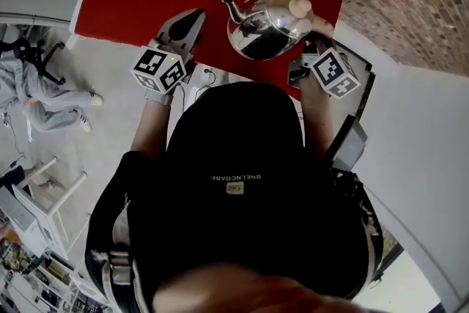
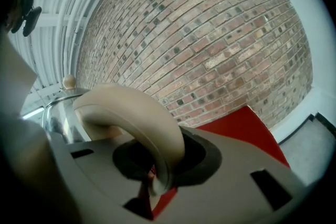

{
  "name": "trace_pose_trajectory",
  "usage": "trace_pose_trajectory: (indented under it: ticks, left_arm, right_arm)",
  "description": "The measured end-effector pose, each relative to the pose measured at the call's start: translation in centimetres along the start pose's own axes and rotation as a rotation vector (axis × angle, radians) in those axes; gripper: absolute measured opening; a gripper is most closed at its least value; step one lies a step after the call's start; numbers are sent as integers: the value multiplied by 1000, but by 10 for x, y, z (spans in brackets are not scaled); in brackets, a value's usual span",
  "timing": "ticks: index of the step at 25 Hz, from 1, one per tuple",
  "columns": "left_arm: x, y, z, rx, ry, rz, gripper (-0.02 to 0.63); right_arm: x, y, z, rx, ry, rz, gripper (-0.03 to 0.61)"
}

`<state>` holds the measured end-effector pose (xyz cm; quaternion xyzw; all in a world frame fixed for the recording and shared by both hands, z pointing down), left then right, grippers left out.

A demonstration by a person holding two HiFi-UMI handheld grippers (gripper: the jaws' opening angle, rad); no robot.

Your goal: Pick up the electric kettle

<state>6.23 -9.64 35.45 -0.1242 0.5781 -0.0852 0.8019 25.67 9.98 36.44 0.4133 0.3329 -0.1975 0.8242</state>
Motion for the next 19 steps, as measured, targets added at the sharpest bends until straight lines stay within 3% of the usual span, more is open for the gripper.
trace_pose_trajectory:
  ticks: [19]
  left_arm:
    - [-2,-2,11,14,-1,-9,6]
  right_arm:
    - [5,7,16,0,-18,-6,84]
Point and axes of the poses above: the fingertips, and each gripper's own axes: z forward along the fingers, y to its right, x out of its top, the point moved 1 cm from there along -z, backward along the fingers, and after that the axes turned 13 degrees about -y, right-handed, at the moved point
